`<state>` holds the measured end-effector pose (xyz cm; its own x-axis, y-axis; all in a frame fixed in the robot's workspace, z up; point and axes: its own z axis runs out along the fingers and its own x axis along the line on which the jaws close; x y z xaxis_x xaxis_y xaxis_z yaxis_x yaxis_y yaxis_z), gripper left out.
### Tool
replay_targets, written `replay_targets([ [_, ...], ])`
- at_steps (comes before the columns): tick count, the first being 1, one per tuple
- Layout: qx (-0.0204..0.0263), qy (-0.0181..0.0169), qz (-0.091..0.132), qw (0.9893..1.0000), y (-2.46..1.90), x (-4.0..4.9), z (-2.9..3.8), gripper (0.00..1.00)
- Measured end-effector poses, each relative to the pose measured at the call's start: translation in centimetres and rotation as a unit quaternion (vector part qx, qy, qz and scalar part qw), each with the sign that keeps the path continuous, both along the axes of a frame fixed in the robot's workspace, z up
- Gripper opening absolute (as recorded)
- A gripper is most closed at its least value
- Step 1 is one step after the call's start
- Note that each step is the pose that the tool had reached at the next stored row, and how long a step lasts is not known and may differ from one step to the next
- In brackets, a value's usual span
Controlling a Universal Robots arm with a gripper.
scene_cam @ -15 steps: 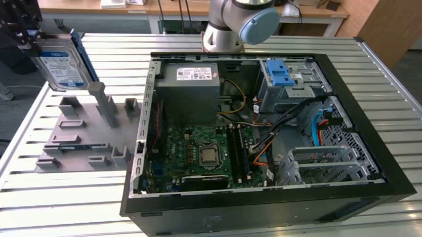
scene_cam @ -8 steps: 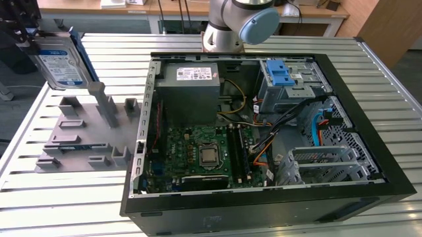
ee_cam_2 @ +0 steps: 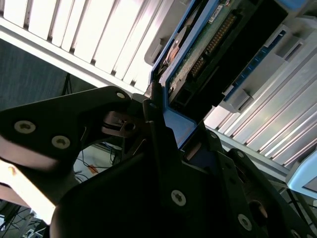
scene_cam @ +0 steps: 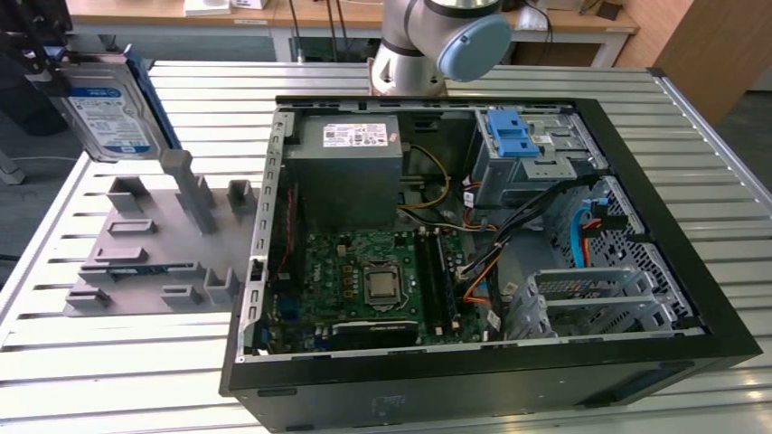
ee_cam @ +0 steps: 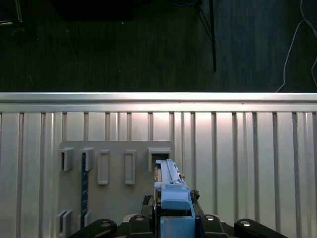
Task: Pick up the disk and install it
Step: 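Pick up the disk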
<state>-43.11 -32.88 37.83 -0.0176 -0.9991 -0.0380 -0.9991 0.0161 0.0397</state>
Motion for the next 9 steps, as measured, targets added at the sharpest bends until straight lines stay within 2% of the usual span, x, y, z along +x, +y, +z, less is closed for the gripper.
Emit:
replay_targets([
  [9,0.0000,0.0000,0.000,1.0000,0.00,0.00,0.52,0.37],
])
